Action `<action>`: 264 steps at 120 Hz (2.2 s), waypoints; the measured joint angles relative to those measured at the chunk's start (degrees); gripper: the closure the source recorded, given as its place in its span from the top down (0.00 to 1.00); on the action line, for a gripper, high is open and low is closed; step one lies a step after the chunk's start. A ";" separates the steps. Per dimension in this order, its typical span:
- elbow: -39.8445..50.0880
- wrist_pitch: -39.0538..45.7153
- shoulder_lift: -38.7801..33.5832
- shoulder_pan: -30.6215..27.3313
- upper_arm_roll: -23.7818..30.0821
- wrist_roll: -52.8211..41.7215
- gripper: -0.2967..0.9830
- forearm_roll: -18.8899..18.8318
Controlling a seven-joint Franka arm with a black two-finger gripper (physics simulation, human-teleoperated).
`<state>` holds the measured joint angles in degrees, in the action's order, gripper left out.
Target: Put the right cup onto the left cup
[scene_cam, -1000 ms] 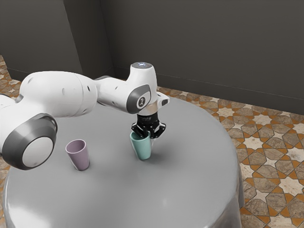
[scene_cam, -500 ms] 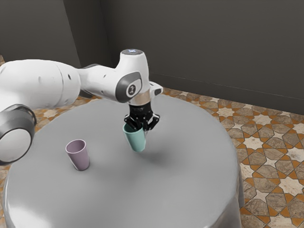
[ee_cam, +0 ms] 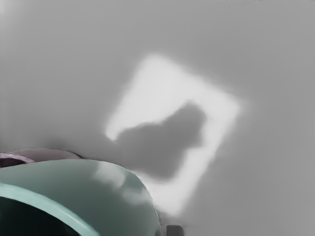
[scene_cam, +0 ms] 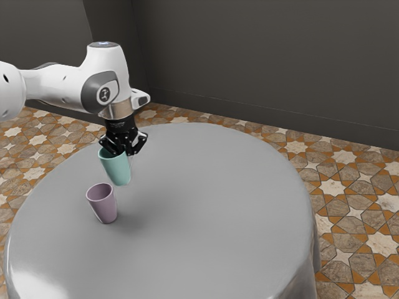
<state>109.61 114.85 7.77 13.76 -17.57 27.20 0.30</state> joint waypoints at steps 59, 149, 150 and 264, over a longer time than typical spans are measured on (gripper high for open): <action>0.94 -0.54 0.41 -4.51 -0.08 0.11 0.18 -0.95; 5.42 0.63 -2.36 -4.55 -0.08 0.44 0.18 -0.99; 5.48 0.63 -2.42 -4.56 -0.08 0.44 0.18 -0.99; -0.94 -5.51 -11.39 -4.36 2.10 -3.75 0.71 -3.82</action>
<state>108.67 109.34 -3.62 9.39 -15.48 23.45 -3.52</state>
